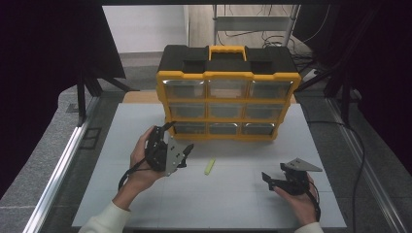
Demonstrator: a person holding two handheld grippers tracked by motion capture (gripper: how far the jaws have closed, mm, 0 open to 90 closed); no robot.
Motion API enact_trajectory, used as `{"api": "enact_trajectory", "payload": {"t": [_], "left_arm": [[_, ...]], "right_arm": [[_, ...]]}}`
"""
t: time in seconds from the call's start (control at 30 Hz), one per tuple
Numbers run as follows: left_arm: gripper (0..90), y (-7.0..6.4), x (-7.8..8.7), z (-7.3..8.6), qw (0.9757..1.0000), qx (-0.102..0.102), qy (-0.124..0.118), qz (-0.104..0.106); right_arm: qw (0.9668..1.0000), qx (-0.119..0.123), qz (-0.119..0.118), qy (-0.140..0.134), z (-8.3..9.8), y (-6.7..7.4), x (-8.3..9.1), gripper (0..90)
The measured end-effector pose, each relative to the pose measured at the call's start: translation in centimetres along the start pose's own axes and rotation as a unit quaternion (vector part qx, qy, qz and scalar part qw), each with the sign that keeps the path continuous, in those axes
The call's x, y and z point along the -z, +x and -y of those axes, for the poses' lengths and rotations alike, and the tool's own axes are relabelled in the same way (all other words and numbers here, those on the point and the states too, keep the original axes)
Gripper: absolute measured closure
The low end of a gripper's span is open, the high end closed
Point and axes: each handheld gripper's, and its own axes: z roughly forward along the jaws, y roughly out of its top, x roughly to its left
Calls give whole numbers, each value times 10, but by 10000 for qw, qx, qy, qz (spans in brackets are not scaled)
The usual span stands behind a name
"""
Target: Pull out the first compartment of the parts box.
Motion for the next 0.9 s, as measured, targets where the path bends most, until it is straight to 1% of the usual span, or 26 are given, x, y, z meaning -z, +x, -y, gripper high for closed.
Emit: {"api": "enact_trajectory", "payload": {"t": [0.13,0.9], "left_arm": [[125,1,0,-1,10000,-20,-18,-6],[127,11,3,-5,9998,35,-151,-110]], "right_arm": [[10000,3,3,1,0,0,0,162],[10000,-22,8,-2,0,-1,0,163]]}}
